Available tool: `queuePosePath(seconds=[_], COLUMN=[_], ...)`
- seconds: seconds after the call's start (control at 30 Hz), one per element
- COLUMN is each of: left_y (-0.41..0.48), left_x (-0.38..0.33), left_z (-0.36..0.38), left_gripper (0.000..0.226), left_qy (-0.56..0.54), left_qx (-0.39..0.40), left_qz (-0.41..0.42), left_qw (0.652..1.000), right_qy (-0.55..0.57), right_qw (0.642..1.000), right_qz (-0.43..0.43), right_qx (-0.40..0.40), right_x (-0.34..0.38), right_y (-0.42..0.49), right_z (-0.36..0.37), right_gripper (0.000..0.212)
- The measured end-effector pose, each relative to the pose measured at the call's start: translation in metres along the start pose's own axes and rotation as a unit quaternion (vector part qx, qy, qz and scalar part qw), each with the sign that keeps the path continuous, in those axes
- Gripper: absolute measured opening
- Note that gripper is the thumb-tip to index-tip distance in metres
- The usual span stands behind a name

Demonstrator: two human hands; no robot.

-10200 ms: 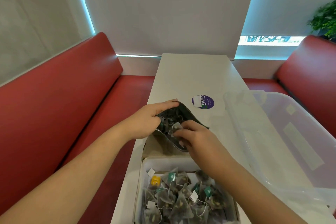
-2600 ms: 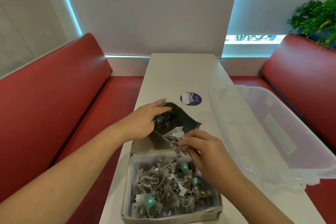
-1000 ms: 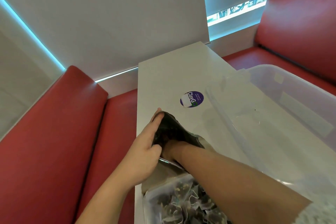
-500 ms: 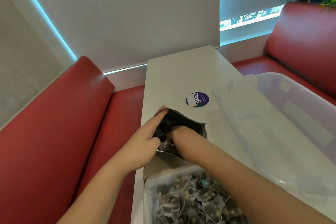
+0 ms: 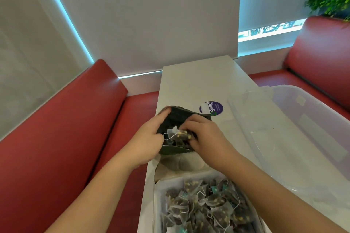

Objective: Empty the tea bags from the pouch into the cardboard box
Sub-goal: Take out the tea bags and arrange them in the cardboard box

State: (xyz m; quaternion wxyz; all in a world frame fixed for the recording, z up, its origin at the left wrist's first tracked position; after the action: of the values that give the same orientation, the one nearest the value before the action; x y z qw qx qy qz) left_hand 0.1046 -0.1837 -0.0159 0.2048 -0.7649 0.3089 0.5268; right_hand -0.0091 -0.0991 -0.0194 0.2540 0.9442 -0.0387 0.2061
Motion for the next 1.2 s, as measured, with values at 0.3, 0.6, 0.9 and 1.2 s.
queuePosePath(seconds=[0.3, 0.6, 0.9, 1.2], left_y=[-0.008, -0.012, -0.012, -0.016], left_x=[0.009, 0.000, 0.004, 0.004], left_z=[-0.014, -0.012, -0.016, -0.010], left_gripper=[0.084, 0.081, 0.080, 0.080], left_qy=[-0.043, -0.015, -0.022, -0.018], left_qx=[-0.018, 0.000, -0.011, -0.005], left_qz=[-0.041, -0.032, -0.040, -0.040], left_qw=[0.998, 0.999, 0.999, 0.999], right_qy=[0.057, 0.196, 0.164, -0.081], right_qw=[0.998, 0.980, 0.966, 0.943], right_qz=[0.010, 0.025, 0.051, 0.006], right_qx=[-0.020, 0.037, 0.192, 0.321], right_x=[0.003, 0.009, -0.020, -0.049], right_y=[0.006, -0.013, -0.093, -0.126], right_z=[0.001, -0.031, 0.003, 0.041], right_gripper=[0.028, 0.026, 0.018, 0.047])
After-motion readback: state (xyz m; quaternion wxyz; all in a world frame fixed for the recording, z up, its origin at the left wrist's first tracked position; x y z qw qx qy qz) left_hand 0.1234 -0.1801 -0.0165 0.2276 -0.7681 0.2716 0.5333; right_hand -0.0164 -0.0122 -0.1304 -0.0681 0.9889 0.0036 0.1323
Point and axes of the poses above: each hand's wrist, its own y-axis towards the middle knuckle, its own z-axis out of the palm, x = y × z, the point moved 6 cm from there along y, towards the middle knuckle, and after that the axes turned 15 degrees about -y, right-handed, at the moved point
